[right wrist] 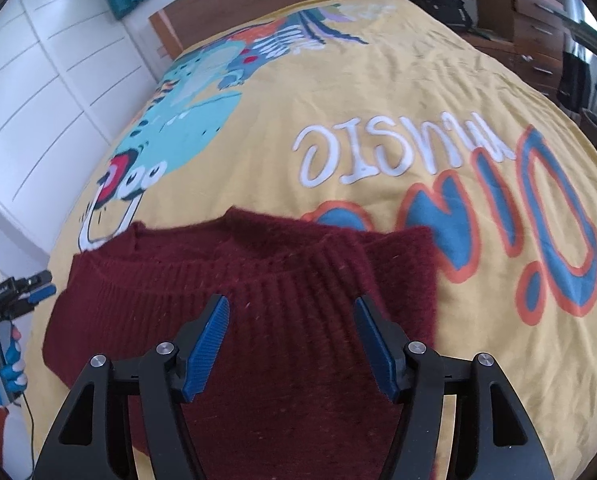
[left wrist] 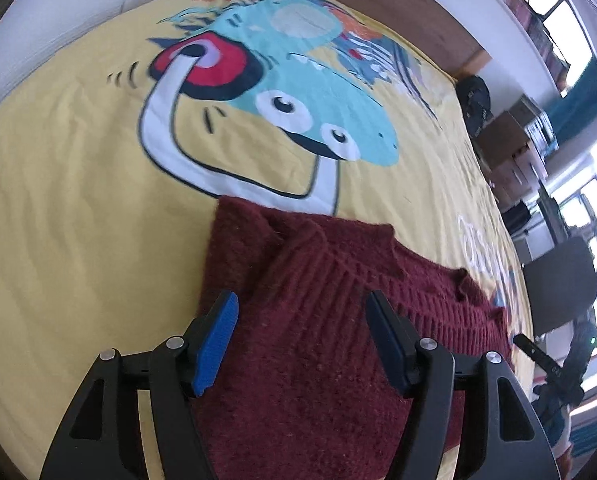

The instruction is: Fold small clothes

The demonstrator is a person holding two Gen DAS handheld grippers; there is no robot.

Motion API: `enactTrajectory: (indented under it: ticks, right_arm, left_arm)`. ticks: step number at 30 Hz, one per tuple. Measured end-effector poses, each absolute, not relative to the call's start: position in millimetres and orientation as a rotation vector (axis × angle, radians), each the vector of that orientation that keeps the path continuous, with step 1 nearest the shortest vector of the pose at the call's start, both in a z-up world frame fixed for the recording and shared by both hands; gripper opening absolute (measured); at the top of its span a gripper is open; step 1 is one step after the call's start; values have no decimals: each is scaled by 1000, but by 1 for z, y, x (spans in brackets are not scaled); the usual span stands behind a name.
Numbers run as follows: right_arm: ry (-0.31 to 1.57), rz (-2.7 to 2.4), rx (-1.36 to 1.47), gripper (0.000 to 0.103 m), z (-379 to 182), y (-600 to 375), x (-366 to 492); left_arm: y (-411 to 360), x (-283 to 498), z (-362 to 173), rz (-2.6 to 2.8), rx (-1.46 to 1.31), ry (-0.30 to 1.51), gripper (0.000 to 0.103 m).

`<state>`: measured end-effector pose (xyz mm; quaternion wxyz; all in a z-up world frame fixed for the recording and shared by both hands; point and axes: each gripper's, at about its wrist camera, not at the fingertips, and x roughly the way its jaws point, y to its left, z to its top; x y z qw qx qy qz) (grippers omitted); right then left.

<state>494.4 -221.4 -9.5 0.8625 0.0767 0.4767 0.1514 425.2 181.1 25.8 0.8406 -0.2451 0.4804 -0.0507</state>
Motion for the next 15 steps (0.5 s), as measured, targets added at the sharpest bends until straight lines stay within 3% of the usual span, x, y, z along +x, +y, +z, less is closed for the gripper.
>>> enactTrajectory:
  ticks: [7,15]
  right_arm:
    - [1051,292,25,67,-42,-210,472]
    - [1054,289,49,67,-50,-233,447]
  left_arm:
    - [130,418,-4,-165,-355,1065,61]
    - [133,396,-23,-146,-320,1088,61]
